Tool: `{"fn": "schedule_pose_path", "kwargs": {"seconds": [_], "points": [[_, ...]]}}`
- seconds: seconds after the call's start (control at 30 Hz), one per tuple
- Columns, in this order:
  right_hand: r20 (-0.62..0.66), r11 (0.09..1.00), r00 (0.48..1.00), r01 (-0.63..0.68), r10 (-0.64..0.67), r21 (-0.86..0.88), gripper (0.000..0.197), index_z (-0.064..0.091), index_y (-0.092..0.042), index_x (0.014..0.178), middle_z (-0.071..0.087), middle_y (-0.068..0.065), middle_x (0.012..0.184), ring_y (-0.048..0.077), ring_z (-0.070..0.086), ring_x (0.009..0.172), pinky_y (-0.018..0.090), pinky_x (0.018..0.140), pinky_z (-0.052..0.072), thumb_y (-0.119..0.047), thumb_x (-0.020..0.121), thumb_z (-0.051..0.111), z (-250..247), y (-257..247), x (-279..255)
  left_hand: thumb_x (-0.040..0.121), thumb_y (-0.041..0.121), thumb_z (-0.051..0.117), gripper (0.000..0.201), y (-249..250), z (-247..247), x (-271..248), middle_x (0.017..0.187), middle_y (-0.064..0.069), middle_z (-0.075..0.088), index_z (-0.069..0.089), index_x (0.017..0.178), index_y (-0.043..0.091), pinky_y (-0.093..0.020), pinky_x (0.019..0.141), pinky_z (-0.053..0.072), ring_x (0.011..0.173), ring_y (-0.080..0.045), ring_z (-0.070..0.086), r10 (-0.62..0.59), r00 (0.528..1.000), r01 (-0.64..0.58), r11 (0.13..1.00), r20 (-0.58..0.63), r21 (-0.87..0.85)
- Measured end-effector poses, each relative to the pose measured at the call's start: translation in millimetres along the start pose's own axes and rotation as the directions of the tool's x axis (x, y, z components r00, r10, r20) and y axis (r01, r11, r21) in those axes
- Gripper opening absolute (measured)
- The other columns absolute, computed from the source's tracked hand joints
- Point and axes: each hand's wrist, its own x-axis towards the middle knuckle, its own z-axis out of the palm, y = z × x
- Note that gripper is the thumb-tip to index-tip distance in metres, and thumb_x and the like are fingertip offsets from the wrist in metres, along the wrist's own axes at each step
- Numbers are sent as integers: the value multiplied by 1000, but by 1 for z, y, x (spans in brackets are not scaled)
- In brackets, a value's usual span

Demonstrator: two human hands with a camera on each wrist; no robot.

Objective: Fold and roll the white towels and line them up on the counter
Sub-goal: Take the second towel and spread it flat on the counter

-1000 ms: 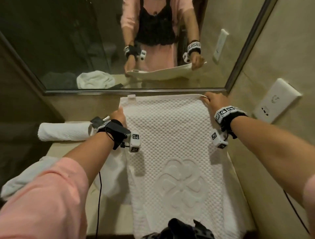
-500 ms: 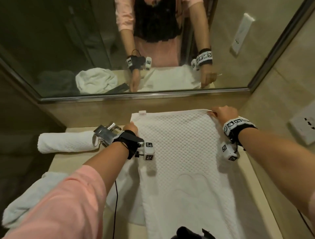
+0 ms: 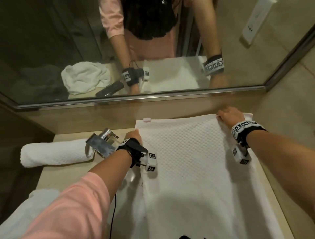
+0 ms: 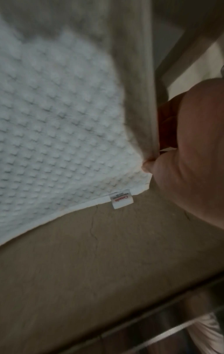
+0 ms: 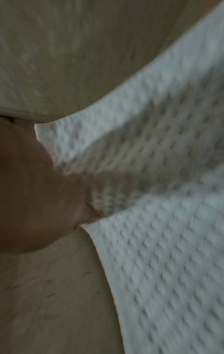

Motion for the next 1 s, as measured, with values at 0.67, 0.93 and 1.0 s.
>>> {"fn": "schedule_pose_path", "kwargs": {"seconds": [0.67,0.93,1.0], "points": [[549,759,775,-551,313,346,35,46,-2,122,48,20,135,33,49,121,36,93,41,-21,94,53,66,-18,-19,88,11,57,35,1,19,21,122,-18,60,53,119,-4,-36,89,48,110,-34,59,-250,967,223,930,-58,-292],[560,738,774,-558,297,379,38,46,-2,122,45,18,138,32,47,123,36,93,40,-27,93,52,79,-8,-45,90,14,54,44,-3,27,8,126,-22,56,48,129,-4,-37,92,46,114,-35,56,-206,967,140,920,-148,-365],[539,739,789,-546,295,395,28,50,-3,110,51,17,121,33,53,109,33,81,39,-23,91,54,79,-6,-52,90,12,56,48,-7,26,1,132,-20,52,41,133,-2,-38,97,44,119,-35,53,-196,973,129,898,-119,-420]]}}
